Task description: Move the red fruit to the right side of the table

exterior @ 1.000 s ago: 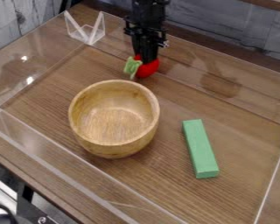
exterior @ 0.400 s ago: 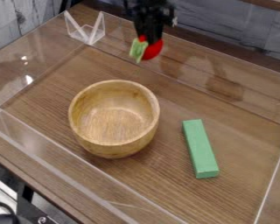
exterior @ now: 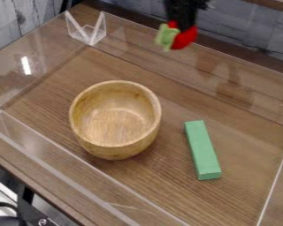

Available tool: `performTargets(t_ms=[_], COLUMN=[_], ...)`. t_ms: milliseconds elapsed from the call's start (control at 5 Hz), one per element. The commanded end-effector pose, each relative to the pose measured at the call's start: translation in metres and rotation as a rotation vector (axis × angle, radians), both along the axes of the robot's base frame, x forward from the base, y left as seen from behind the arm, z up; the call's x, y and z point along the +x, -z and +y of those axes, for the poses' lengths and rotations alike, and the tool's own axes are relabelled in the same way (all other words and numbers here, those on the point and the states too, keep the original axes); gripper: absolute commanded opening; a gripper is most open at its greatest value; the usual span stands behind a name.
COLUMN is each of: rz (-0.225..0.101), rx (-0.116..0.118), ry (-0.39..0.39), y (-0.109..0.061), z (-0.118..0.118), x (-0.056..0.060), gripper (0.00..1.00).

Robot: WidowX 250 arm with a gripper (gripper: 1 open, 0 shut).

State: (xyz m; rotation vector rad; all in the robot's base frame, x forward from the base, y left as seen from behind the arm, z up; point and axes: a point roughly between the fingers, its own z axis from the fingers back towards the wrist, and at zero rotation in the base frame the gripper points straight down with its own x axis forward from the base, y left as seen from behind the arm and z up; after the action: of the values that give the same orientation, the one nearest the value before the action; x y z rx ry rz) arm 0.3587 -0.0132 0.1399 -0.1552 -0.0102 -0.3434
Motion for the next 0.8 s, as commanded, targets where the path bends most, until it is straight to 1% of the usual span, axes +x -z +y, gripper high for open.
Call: performTargets(t_ms=[0, 200, 400, 600], rz=[-0.063, -0.044, -0.022, 0.001], rx=[-0.001, -0.006, -0.013, -0.021], ry=[-0.013, -0.054, -0.093, -0.087], y=[-0.026, -0.006, 0.011, 0.028], z=[-0.026, -0.042, -0.052, -0.061], x=[0.001, 0.000, 0.001, 0.000], gripper=[0.00, 0.00, 0.00, 0.00])
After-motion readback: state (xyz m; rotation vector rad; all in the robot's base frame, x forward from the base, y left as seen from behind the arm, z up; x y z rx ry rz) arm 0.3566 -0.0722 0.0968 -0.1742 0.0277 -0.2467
